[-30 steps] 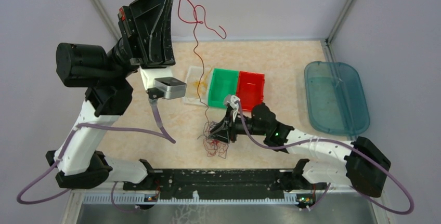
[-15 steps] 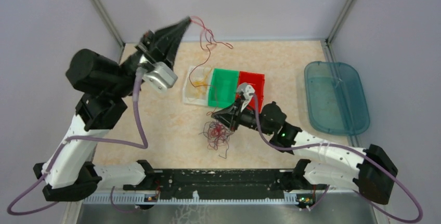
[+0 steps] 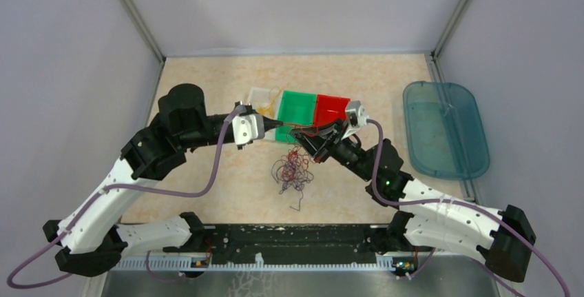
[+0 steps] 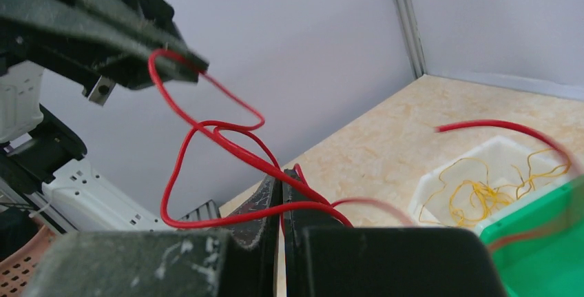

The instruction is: Untangle the cables

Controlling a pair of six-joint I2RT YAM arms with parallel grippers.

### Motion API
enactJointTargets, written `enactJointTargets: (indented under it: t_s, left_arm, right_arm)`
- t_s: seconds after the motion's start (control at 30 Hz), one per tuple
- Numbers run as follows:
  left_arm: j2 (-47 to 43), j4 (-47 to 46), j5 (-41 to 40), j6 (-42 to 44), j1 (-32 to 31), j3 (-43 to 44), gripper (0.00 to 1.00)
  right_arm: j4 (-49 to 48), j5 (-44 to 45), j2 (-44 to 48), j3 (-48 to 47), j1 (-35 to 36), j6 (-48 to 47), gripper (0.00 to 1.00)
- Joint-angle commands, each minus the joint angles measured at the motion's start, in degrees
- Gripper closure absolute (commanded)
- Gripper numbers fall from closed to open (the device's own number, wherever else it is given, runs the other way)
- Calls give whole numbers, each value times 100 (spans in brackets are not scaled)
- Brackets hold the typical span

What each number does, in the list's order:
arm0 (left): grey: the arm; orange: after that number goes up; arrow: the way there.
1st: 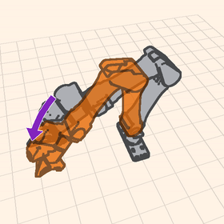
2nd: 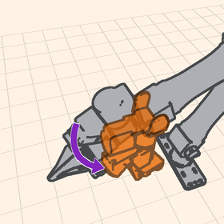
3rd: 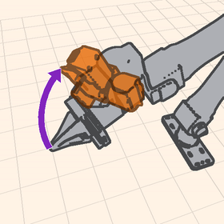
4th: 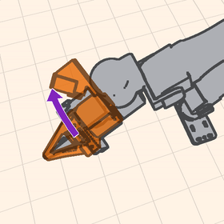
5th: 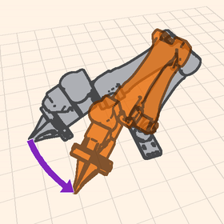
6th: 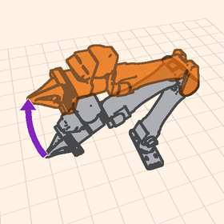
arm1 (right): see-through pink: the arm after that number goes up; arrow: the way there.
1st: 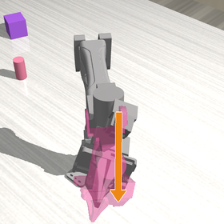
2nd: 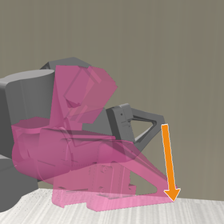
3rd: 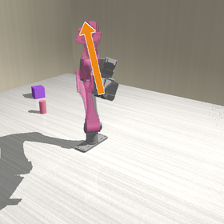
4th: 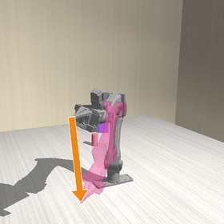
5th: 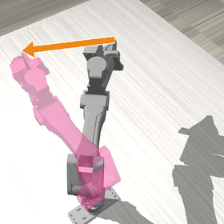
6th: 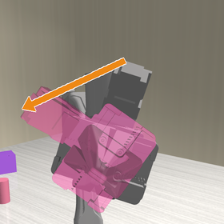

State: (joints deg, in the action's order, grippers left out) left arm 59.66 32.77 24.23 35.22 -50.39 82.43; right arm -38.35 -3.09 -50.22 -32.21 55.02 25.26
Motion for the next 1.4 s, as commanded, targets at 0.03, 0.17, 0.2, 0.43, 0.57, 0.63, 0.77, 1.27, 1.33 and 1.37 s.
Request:
enactJointTargets:
  t_s: [0.03, 0.17, 0.2, 0.43, 0.57, 0.63, 0.77, 1.27, 1.33, 1.37]
  left_arm:
    - [-137, 411, 761, 75, 11, -269, 91]
    - [-72, 394, 844, 149, 14, -480, 84]
    - [-64, 391, 832, 194, 13, -560, 83]
    - [-154, 35, 829, 259, 16, -1093, 74]
    - [-180, -225, 631, 166, 20, -1235, 59]
    - [-221, -321, 509, -18, 13, -1300, 50]
    - [-394, -446, 417, -224, 21, -1506, 24]
    - [-1156, -1263, 70, -932, 18, -1960, 7]
    - [-1076, -1064, 410, -1095, 17, -2002, 5]
    - [-1028, -1018, 550, -1186, 18, -2063, 5]
  right_arm:
    - [-485, -71, -20, 23, 45, 231, 100]
    - [-629, -168, -64, 43, 48, 288, 100]
    - [-665, -192, -79, 52, 44, 303, 100]
    - [-884, -340, -57, 116, 47, 342, 100]
    - [-982, -401, -28, 133, 47, 339, 100]
    - [-1039, -438, -31, 126, 43, 348, 100]
    - [-1077, -520, -46, 104, 47, 355, 100]
    - [-1024, -881, -149, -96, 53, 376, 100]
    - [-1053, -947, -204, -154, 52, 399, 100]
    - [-1072, -982, -232, -174, 57, 421, 100]
